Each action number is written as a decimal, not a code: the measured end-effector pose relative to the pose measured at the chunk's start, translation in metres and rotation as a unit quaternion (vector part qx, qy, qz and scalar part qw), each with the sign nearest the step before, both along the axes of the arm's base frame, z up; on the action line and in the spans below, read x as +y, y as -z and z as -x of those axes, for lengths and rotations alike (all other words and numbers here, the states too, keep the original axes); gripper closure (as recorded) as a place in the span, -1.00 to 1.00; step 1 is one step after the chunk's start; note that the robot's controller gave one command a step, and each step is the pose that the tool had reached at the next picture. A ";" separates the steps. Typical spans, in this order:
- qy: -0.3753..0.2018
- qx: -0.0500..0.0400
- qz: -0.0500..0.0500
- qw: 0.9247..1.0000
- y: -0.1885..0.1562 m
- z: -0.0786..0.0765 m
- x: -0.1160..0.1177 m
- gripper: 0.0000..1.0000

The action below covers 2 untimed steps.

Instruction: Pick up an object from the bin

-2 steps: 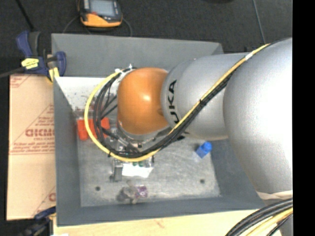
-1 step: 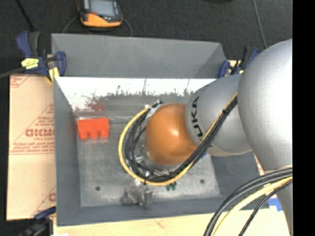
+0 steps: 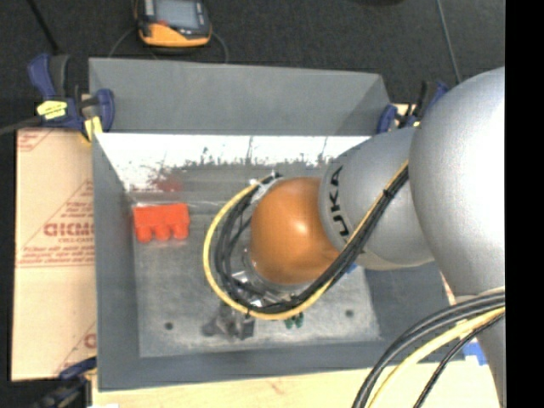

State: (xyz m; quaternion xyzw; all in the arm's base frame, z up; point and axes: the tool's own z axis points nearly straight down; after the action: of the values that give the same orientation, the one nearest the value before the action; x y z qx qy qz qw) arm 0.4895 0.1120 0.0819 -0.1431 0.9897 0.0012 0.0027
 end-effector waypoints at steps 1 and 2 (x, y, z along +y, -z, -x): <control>-0.029 -0.004 0.001 1.000 -0.167 -0.013 -0.018 1.00; -0.118 0.000 0.001 0.993 -0.146 -0.026 0.002 1.00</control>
Offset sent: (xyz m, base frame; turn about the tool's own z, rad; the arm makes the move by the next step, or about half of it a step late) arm 0.0106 -0.0167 0.1613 -0.0612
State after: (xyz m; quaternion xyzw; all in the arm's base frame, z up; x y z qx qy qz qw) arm 0.5152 0.1136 0.2277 -0.2586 0.9660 0.0002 0.0027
